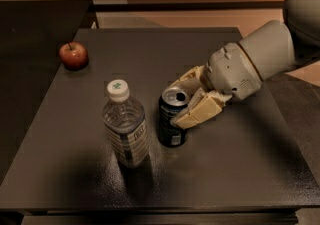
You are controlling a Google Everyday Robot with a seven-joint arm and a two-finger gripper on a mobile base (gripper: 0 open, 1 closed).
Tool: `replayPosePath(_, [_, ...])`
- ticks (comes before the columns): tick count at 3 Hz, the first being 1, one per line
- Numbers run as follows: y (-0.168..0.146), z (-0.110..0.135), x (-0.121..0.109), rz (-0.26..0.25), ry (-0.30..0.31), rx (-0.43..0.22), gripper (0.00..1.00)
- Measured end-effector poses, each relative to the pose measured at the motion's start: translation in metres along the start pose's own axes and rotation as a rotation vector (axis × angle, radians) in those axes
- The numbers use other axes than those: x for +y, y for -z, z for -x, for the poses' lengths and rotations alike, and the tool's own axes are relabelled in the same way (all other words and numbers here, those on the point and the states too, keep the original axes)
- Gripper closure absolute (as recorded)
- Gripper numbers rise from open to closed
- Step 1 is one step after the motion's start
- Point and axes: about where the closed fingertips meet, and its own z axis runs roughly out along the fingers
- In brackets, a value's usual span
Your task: Move pepsi can near blue plastic bottle
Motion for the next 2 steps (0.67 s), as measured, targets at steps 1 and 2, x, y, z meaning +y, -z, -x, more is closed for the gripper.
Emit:
replayPosePath(1, [-0.0052,0.0032,0.007,0.002,0.02,0.001,0.59])
replayPosePath(2, [-0.0064,0.0049,0.0076,0.003,0.024,0.003,0.35])
